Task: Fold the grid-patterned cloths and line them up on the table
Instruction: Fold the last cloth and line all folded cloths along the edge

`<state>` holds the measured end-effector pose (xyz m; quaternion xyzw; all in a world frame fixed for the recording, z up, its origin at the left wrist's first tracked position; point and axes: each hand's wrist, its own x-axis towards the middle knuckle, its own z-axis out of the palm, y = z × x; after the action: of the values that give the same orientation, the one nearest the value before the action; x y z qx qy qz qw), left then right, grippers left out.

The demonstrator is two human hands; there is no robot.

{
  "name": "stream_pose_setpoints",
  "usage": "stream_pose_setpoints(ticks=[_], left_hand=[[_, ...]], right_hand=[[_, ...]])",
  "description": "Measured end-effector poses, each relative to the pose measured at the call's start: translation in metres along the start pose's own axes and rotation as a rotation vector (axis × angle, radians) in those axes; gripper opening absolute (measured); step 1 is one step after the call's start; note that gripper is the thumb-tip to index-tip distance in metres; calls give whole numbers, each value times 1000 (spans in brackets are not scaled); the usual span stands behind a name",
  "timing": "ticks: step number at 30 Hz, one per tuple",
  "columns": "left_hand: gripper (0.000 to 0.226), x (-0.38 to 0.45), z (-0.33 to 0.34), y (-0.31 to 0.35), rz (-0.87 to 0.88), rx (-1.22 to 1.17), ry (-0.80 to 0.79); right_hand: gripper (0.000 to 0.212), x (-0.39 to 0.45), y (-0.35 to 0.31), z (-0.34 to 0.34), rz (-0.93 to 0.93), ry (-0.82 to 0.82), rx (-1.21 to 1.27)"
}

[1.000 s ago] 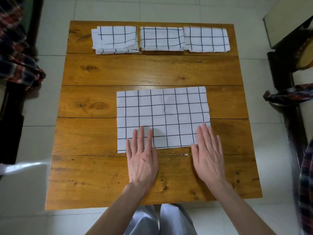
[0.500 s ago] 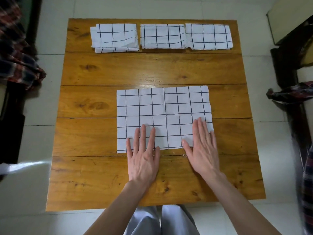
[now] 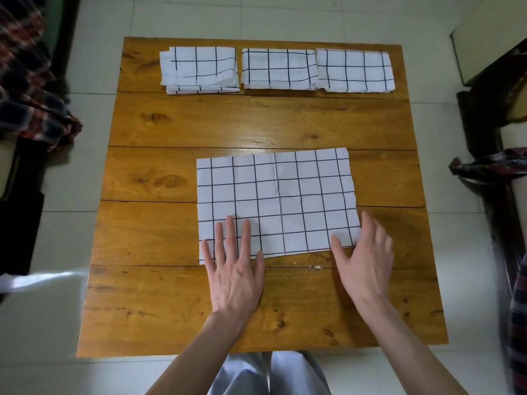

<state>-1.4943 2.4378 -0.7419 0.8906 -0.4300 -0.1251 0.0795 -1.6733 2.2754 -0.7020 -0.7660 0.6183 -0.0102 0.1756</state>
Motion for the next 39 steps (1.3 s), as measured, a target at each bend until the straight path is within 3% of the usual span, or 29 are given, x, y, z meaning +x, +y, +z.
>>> stream_pose_setpoints(ticks=[9, 11, 13, 16, 22, 24, 26, 29, 30, 34, 39], left_hand=[[70, 1, -8, 3, 32, 18, 19], [66, 2, -11, 7, 85, -15, 49], [76, 4, -12, 14, 190, -71, 56], [87, 7, -12, 25, 285, -64, 10], [71, 8, -15, 27, 325, -34, -36], [70, 9, -15, 23, 341, -20, -42], [69, 10, -14, 21, 356, -20, -43], [68, 12, -15, 18, 367, -33, -28], [67, 13, -16, 17, 357, -41, -15], [75, 13, -17, 9, 365, -39, 14], [68, 7, -9, 1, 466, 33, 11]], right_hand=[[79, 17, -18, -22, 289, -125, 184], [74, 20, -19, -25, 297, -156, 223], [68, 20, -21, -25, 309, -168, 247], [56, 16, -26, -25, 352, -118, 452], [36, 4, -45, -30, 547, -35, 1053], [52, -3, -56, -30, 567, -21, 1165], [60, -13, -66, -31, 492, -8, 1172], [13, -34, -87, -33, 118, 21, 923], [11, -40, -89, -30, -27, 82, 803], [34, -50, -101, -12, -366, 237, 460], [43, -54, -112, 2, -514, 132, 415]])
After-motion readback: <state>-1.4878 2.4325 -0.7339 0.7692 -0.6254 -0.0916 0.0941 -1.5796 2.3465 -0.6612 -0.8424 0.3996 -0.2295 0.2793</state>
